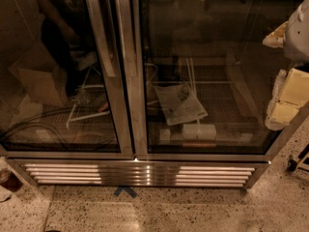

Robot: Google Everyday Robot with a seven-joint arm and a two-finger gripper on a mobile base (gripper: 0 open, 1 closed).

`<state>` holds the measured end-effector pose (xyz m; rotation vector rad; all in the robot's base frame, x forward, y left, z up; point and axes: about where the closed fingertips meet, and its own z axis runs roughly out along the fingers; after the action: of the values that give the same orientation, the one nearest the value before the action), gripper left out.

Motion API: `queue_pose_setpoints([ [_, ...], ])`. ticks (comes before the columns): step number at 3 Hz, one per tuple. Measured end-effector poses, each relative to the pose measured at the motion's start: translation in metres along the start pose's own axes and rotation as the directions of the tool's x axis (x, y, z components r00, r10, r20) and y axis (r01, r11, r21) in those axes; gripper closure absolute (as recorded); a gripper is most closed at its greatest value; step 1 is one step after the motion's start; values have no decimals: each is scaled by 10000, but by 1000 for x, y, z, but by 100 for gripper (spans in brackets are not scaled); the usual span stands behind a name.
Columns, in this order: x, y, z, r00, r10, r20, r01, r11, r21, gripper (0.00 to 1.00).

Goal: Place 7up can into top drawer

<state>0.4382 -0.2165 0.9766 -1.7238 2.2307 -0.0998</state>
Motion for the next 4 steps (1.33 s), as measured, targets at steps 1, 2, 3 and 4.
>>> queue_pose_setpoints([
  [1, -1, -1, -2, 10000, 46, 74, -46, 10000, 26, 0],
  [2, -2, -4, -6, 9996, 145, 234, -147, 9999, 84, 0],
  [3, 5, 2, -17, 9985, 308, 443, -309, 9995, 19, 0],
  [4, 14, 13, -30, 9970, 438, 639, -441, 9990, 33, 0],
])
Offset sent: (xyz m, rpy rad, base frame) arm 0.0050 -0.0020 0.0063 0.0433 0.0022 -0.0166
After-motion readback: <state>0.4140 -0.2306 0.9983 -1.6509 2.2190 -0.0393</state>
